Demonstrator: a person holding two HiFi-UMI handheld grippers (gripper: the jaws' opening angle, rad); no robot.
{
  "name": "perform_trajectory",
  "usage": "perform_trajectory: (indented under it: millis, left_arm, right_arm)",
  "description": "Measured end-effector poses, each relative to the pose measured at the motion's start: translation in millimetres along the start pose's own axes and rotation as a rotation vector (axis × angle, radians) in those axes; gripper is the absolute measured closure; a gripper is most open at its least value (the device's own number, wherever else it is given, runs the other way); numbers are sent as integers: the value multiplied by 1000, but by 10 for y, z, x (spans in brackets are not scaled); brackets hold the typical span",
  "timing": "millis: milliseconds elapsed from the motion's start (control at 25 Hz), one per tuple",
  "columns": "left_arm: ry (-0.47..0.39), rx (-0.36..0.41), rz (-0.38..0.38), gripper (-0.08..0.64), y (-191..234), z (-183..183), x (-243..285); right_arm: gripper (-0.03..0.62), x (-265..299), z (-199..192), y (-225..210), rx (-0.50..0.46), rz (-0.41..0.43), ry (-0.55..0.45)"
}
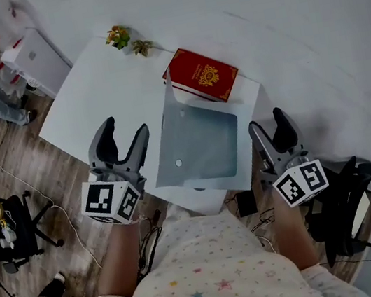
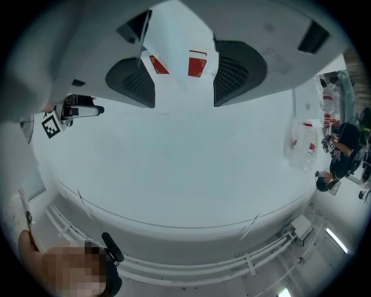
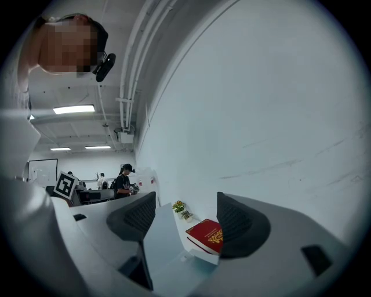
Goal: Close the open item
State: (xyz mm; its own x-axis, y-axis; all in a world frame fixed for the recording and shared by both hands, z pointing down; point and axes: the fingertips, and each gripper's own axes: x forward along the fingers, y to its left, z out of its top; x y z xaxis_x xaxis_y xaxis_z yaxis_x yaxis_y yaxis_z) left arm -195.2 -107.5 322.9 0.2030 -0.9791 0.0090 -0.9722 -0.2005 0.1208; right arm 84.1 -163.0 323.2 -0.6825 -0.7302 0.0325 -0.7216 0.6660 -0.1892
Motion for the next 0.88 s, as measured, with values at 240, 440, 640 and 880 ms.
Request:
perform_trajectory:
  millis: [240,440,640,880]
  left_arm:
    - [46,-26,-40,267,-160,-150,23]
    - [79,-49,-53,267,-229,-311,28]
    - [84,-50,-1,267,-128,-360,-46]
    - [45,-23,118,267,152,-240,-289]
  right_arm:
    - [279,33,6,52,0,21,3]
    - [281,-17,-21,37,-2,24,10]
    - [282,-21,-58,41,0,37,22]
    - [284,190,-102,177,4,87,34]
